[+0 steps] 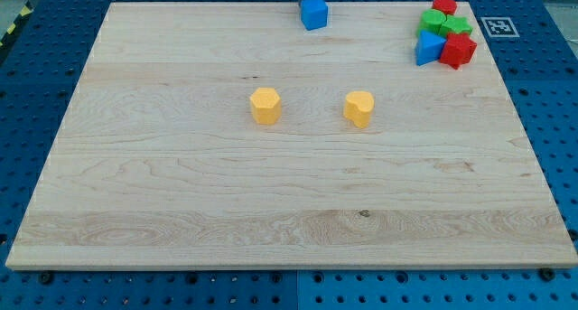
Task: Move the blue cube towards yellow hexagon
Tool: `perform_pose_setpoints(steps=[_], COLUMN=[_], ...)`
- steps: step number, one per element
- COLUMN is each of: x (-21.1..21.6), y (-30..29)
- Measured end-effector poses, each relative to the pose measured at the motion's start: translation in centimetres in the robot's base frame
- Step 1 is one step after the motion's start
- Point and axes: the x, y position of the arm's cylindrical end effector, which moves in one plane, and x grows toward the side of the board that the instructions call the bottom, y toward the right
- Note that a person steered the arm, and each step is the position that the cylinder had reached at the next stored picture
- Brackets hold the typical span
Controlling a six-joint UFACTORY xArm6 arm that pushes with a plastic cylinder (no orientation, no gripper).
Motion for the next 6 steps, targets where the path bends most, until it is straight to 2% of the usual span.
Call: perform_pose_setpoints(steps=[1,2,3,5,6], x=[0.2,0.9,1.3,1.7,3.9], y=[0.3,4.7,6.3,1.8,1.8])
